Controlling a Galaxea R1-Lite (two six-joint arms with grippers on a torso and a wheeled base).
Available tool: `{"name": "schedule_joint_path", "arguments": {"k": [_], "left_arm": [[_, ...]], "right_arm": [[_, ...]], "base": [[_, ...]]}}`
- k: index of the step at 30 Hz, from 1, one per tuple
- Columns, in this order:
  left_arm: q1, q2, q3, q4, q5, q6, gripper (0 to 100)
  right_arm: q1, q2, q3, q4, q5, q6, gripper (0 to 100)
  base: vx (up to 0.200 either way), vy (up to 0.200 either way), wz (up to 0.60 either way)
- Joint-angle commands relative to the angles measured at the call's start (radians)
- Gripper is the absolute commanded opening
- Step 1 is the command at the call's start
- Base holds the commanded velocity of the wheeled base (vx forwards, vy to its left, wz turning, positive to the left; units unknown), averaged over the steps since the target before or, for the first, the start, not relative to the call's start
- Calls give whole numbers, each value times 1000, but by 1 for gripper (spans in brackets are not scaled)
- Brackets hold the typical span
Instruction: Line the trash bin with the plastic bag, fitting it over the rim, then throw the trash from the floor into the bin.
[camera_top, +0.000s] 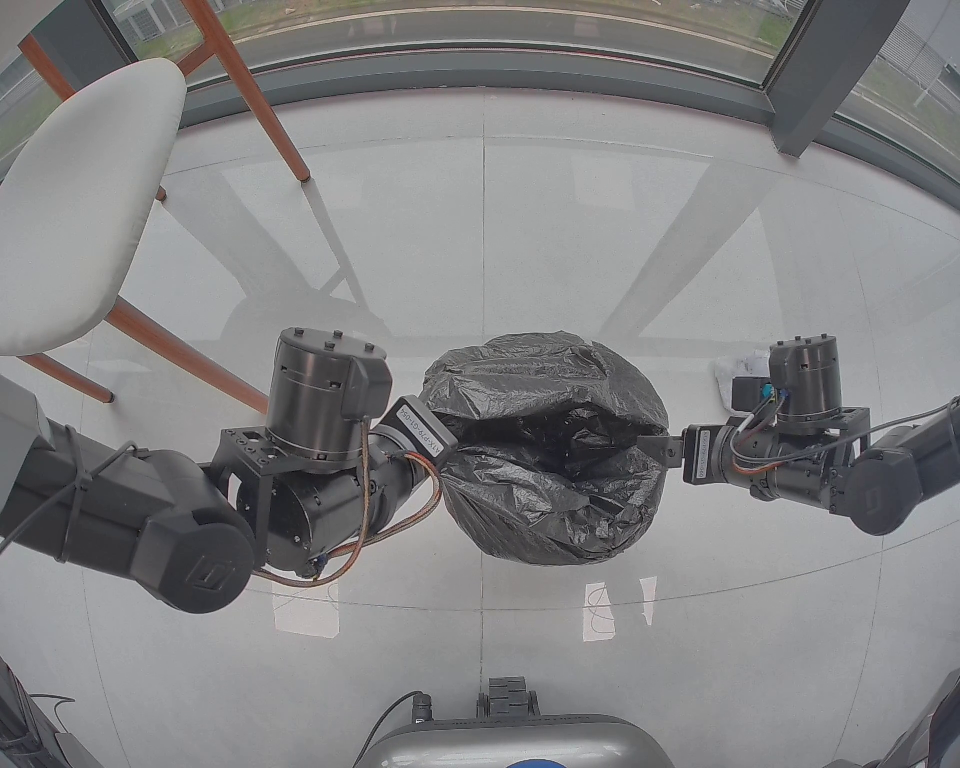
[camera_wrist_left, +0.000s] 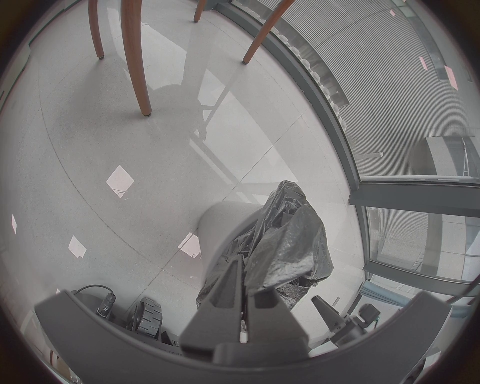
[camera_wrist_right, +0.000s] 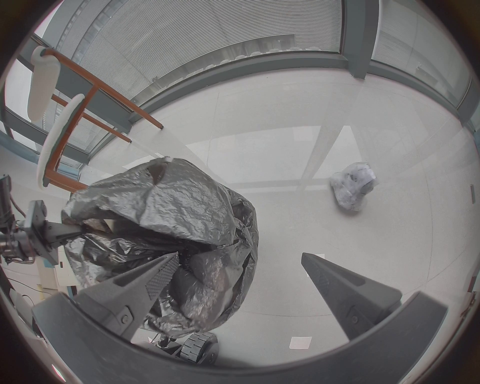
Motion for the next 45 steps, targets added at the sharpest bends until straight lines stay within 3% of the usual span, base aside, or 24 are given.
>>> {"name": "schedule_joint_path", "arguments": {"k": [1, 9, 10, 17, 23, 36, 45], "left_arm": [[1, 1, -1, -1, 0, -1, 0], [0, 27, -1, -1, 3, 0, 0], [0, 35, 1, -1, 3, 2, 0], [-5, 99, -30, -56, 0, 5, 0], [-20, 248, -122, -237, 2, 54, 0], [-34, 181, -150, -221, -1, 60, 0], [-22, 64, -137, -54, -6, 103, 0]], "right_arm": [[3, 77, -38, 0, -1, -1, 100], [17, 148, -58, -12, -1, 2, 100], [25, 149, -65, -8, -1, 0, 0], [46, 177, -119, -2, -1, 2, 0], [55, 185, -150, -2, -2, -1, 0], [45, 185, -156, 0, -2, -3, 0], [36, 188, -156, 0, -2, -4, 0]], "base": [[0, 0, 0], [0, 0, 0], [0, 0, 0], [0, 0, 0], [0, 0, 0], [0, 0, 0], [0, 0, 0]]}}
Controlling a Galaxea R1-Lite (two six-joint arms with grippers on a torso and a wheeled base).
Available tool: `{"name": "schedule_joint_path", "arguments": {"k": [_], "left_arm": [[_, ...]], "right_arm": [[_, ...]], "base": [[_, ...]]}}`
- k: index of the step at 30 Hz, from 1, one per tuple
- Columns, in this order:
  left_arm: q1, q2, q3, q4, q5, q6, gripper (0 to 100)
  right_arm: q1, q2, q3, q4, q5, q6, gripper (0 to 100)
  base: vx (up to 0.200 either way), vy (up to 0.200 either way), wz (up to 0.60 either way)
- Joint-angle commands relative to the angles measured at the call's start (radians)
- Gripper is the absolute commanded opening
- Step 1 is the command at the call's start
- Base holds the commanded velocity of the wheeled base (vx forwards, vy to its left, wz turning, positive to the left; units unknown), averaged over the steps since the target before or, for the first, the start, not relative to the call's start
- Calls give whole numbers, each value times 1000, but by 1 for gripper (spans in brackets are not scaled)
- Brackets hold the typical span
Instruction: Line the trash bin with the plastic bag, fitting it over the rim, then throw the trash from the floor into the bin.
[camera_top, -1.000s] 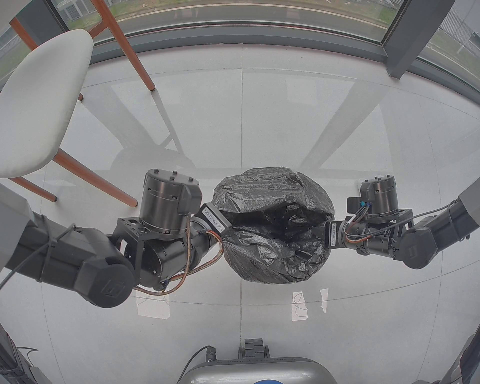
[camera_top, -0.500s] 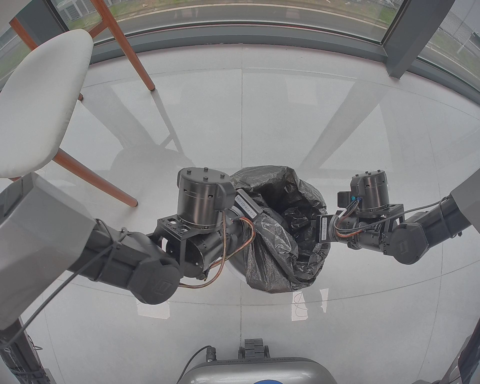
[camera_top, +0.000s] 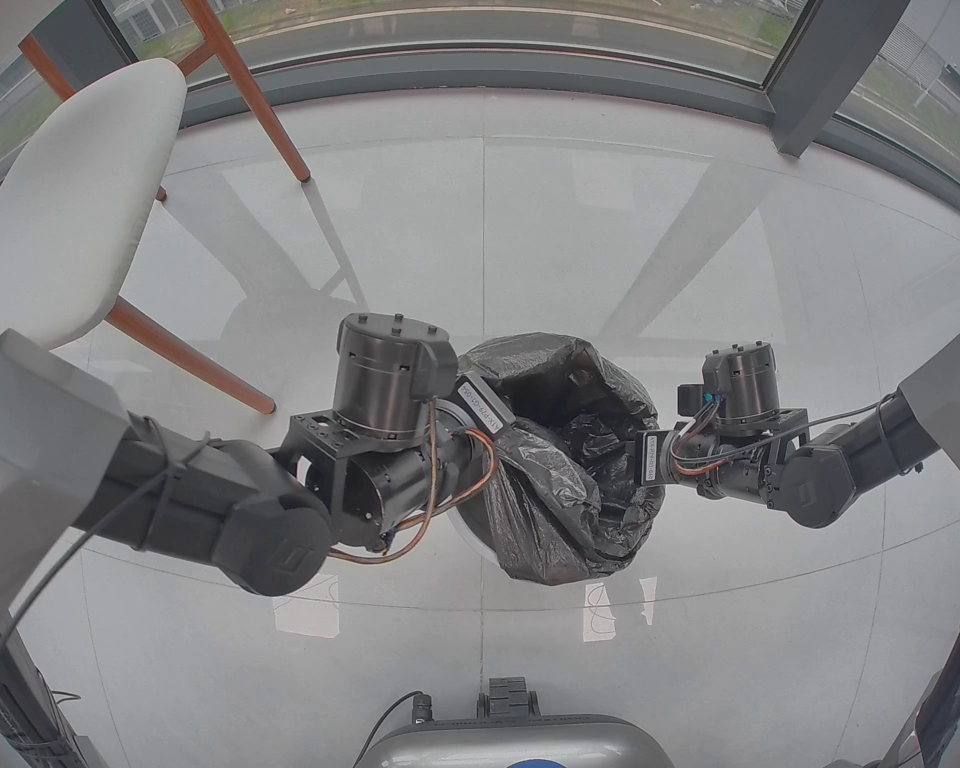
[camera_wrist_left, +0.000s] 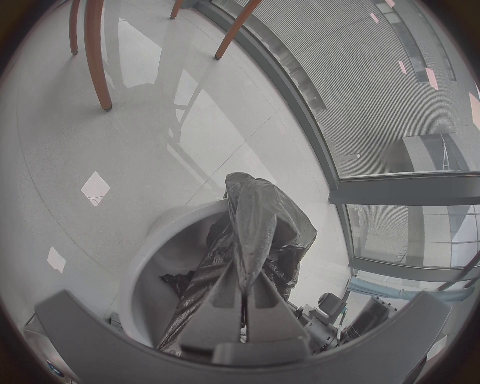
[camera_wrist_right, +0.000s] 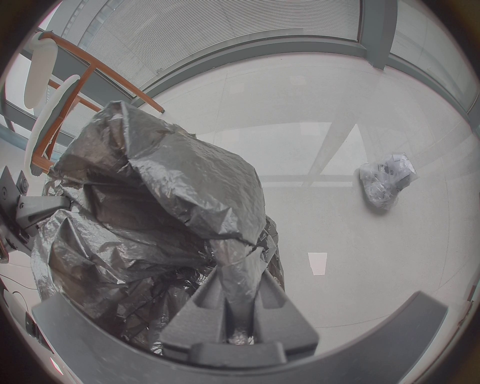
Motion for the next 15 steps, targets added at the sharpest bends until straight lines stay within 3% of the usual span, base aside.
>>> {"name": "schedule_joint_path", "arguments": {"k": [1, 15], "left_arm": [[13, -78, 19, 37, 2, 21, 0], [72, -128, 58, 114, 11, 78, 0]], "right_arm": [[-4, 0, 2, 0, 0, 0, 0], [-8, 2, 1, 1, 2, -12, 0]], "base": [[0, 0, 0], [0, 0, 0]]}}
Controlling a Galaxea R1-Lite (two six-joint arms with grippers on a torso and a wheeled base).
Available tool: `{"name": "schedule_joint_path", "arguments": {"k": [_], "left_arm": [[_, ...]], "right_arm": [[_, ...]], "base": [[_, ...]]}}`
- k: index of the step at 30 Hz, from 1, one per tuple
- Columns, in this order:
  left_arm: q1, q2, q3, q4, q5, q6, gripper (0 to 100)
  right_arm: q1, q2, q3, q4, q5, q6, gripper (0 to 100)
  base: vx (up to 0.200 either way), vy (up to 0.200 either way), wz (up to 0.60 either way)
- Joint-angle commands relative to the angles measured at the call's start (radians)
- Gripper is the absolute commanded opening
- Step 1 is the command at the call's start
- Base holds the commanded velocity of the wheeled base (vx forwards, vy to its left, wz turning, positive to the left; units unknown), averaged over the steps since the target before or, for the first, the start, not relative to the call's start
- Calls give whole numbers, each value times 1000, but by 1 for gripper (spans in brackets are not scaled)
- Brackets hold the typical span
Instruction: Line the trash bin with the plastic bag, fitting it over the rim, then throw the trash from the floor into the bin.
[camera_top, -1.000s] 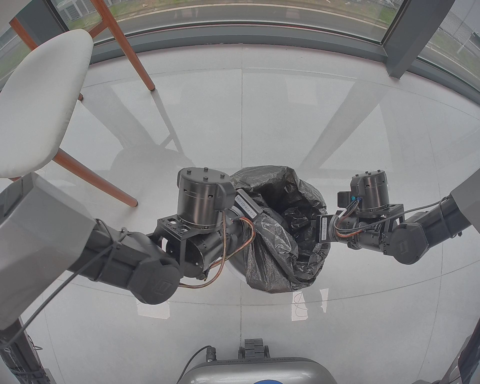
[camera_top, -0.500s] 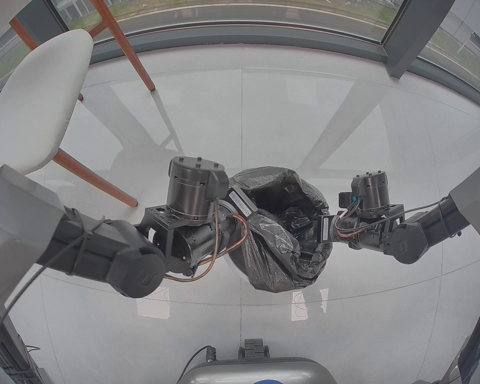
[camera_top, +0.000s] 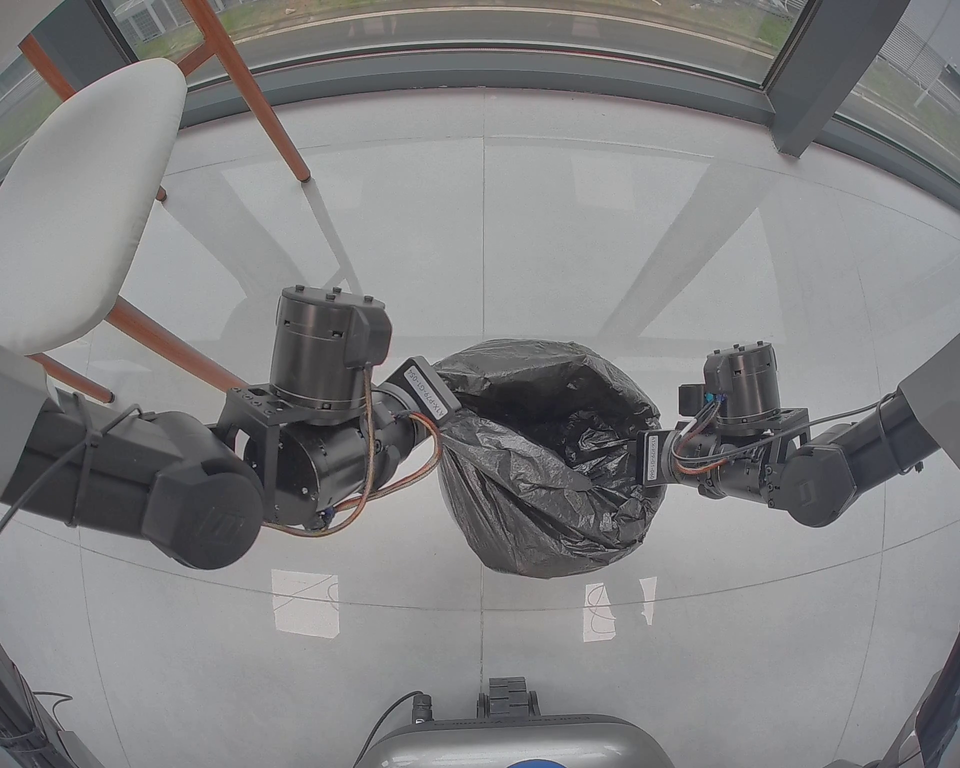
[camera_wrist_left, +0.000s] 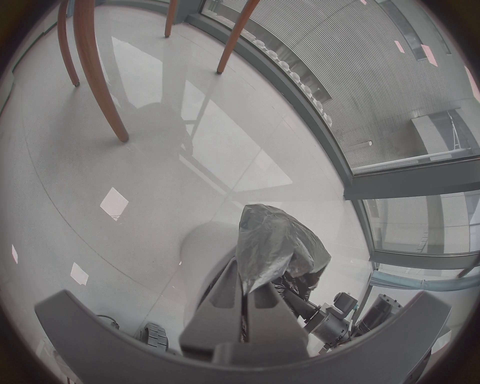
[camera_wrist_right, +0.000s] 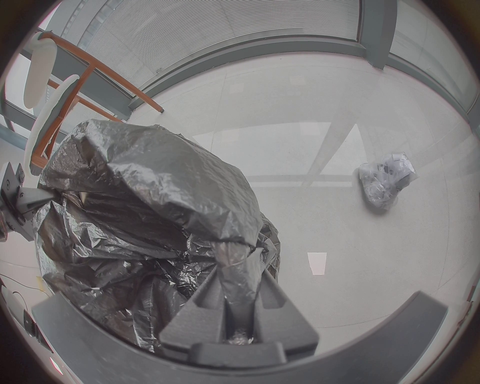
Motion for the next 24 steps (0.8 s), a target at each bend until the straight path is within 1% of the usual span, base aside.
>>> {"name": "schedule_joint_path", "arguments": {"k": [1, 6, 13, 18, 20, 21, 24], "left_arm": [[4, -31, 35, 6, 3, 1, 0], [4, -32, 90, 6, 32, 2, 0], [4, -39, 162, 3, 33, 31, 0], [-6, -34, 177, 0, 20, 30, 0], [-22, -36, 174, 0, 9, 24, 0], [-44, -42, 174, 1, -6, 21, 0], [-53, -46, 173, 3, -37, 19, 0]], "right_arm": [[-3, 3, 2, 0, 1, -3, 0], [-4, 1, 3, 0, 2, -3, 0], [-4, 4, -1, 0, 4, -4, 0], [-4, 4, 0, 0, 5, -4, 0], [-4, 4, 0, 0, 7, -4, 0], [-4, 4, 0, 0, 9, -4, 0], [-4, 4, 0, 0, 10, -4, 0]], "base": [[0, 0, 0], [0, 0, 0], [0, 0, 0], [0, 0, 0], [0, 0, 0], [0, 0, 0], [0, 0, 0]]}}
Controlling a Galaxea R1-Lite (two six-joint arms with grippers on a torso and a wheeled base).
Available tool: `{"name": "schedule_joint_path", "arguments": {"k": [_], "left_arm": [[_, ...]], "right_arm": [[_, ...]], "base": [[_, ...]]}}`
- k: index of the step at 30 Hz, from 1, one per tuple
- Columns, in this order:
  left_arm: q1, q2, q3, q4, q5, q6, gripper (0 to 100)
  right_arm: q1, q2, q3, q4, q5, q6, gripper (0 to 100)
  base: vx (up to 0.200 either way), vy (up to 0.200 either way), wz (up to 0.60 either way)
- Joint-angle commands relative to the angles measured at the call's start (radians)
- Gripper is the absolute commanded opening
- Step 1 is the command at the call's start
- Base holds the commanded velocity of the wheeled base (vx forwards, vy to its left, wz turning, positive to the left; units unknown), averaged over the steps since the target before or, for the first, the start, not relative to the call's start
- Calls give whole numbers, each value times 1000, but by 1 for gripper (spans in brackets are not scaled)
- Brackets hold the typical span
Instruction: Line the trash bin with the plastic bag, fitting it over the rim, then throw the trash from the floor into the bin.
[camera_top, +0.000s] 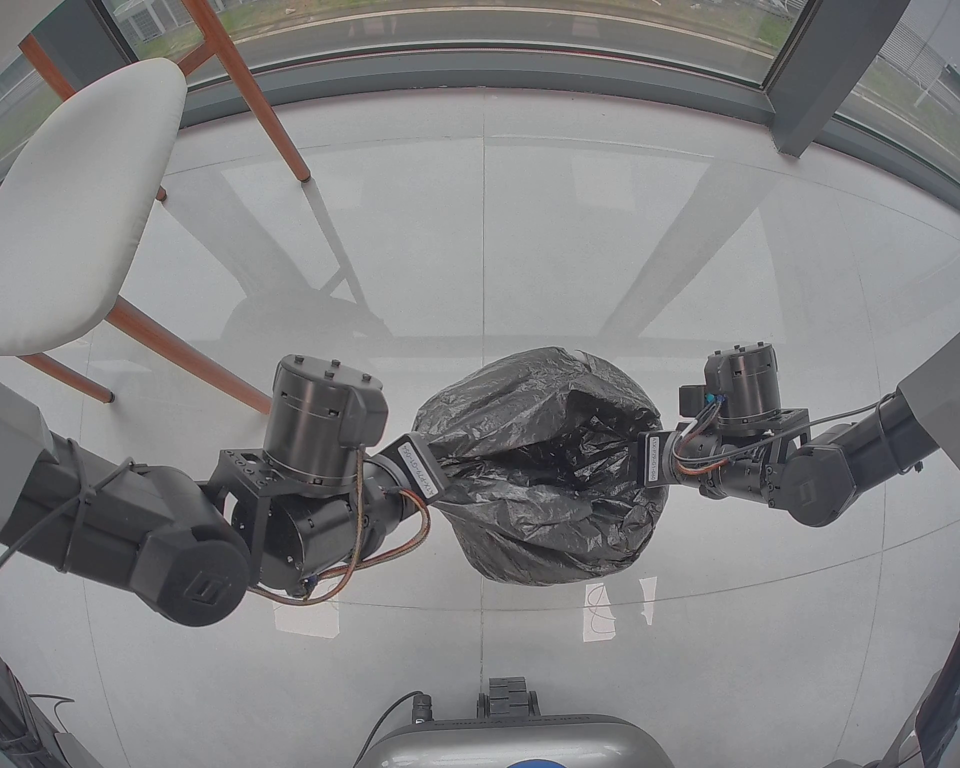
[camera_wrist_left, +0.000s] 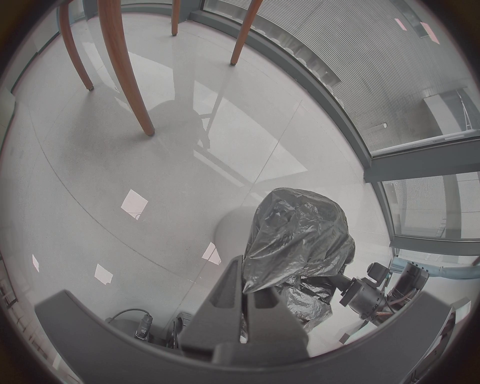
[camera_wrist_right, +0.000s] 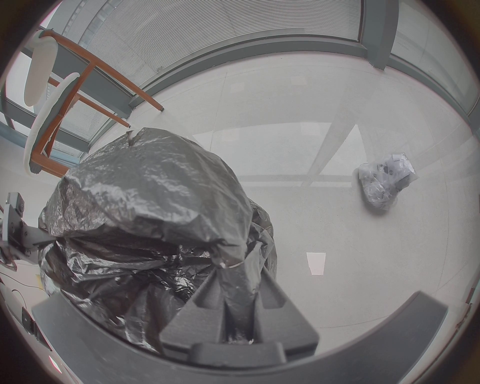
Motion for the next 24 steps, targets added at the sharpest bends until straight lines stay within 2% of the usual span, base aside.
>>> {"name": "schedule_joint_path", "arguments": {"k": [1, 5, 11, 17, 24], "left_arm": [[-23, -10, -1, 1, -28, -2, 0], [-14, -16, 22, 15, -37, 0, 0], [75, 18, 59, -2, -31, 15, 0], [87, 24, 49, -123, -34, 12, 0], [81, 15, 33, -118, -39, 12, 0]], "right_arm": [[-1, 1, 0, -1, 2, 1, 0], [-6, 3, -2, -2, 4, 1, 0], [-4, 1, -5, -2, 4, 2, 0], [-4, 0, -5, -2, 4, 1, 0], [-4, 1, -6, -2, 5, 2, 0]], "base": [[0, 0, 0], [0, 0, 0], [0, 0, 0], [0, 0, 0], [0, 0, 0]]}}
